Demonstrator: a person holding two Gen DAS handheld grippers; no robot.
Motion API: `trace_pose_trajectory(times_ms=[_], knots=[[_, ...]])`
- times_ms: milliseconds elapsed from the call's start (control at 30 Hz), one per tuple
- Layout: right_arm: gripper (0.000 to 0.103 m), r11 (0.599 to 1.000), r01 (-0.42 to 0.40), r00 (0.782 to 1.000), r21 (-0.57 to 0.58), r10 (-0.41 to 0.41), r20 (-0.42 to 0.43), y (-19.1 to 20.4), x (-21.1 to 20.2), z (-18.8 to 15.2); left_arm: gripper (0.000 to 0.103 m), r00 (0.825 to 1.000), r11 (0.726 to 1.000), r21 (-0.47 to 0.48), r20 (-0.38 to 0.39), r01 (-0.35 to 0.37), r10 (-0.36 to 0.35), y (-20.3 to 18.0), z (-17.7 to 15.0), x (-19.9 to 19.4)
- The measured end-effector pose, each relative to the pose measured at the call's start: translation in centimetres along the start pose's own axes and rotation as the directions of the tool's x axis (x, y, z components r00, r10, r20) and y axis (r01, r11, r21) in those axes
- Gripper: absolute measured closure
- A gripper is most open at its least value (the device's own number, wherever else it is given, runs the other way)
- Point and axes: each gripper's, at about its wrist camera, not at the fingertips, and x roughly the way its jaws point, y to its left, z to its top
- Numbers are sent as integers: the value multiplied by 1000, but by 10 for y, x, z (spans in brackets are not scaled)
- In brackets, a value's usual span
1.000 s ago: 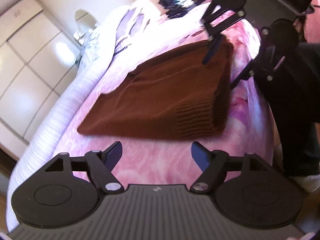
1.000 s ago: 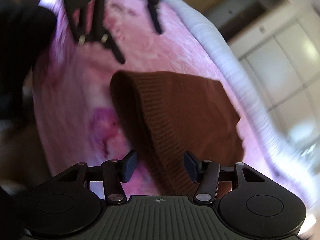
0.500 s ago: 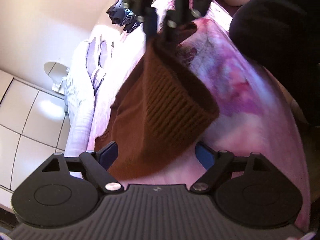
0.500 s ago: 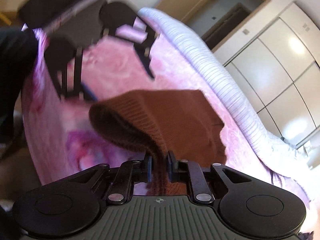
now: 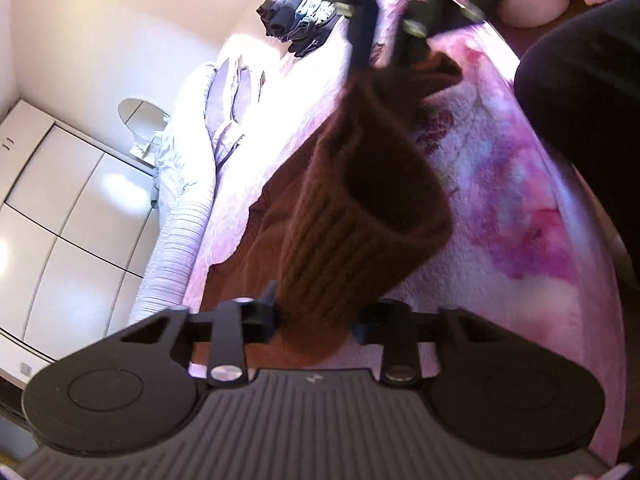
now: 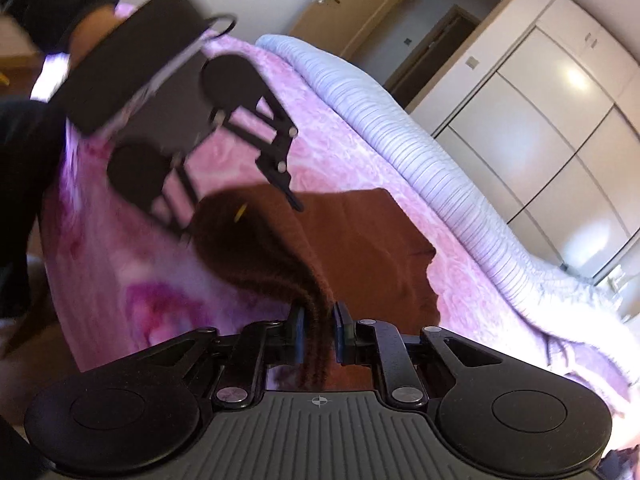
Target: Fold clothes
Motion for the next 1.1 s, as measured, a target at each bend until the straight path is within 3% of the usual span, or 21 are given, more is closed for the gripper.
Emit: trace_pose_trajectory(times_ms=[100, 200, 233, 267, 500, 567, 600, 633, 833, 1100], knots=[[85, 991, 37, 999, -125, -40, -22, 25, 7, -17, 86, 999, 996, -73, 1, 49, -50, 14, -3, -3], [65, 988, 38, 999, -150, -42, -23, 43, 14, -25, 87, 996, 988, -133, 9, 85, -84, 26, -3, -3], [54, 988, 38, 999, -150, -41, -19, 44, 19, -29, 87, 996, 985, -144, 12, 94, -93, 29, -3, -3], [52, 987, 42, 999, -155, -45, -17, 47, 23, -31, 87, 995, 984, -150, 15, 99, -98, 31, -3, -4], [53, 937, 154, 983, -314, -177, -48, 34, 57, -54, 87, 992, 983, -135, 22, 126, -124, 32, -9, -9], [59, 918, 162, 977, -362, -201, -72, 26, 62, -64, 87, 991, 982, -135, 20, 134, -132, 31, -12, -9], [66, 918, 151, 976, -366, -196, -89, 21, 63, -68, 88, 990, 981, -134, 20, 139, -138, 30, -12, -9], [89, 919, 141, 976, -369, -192, -106, 16, 65, -73, 89, 990, 981, -131, 21, 143, -141, 30, -11, -9], [90, 957, 97, 986, -273, -130, -102, -10, 34, -59, 92, 976, 975, -78, 95, 206, -198, 37, -3, -47], [90, 967, -41, 996, -250, 19, -89, -13, -65, -16, 92, 926, 924, -136, 179, 357, -332, 42, 11, -149]])
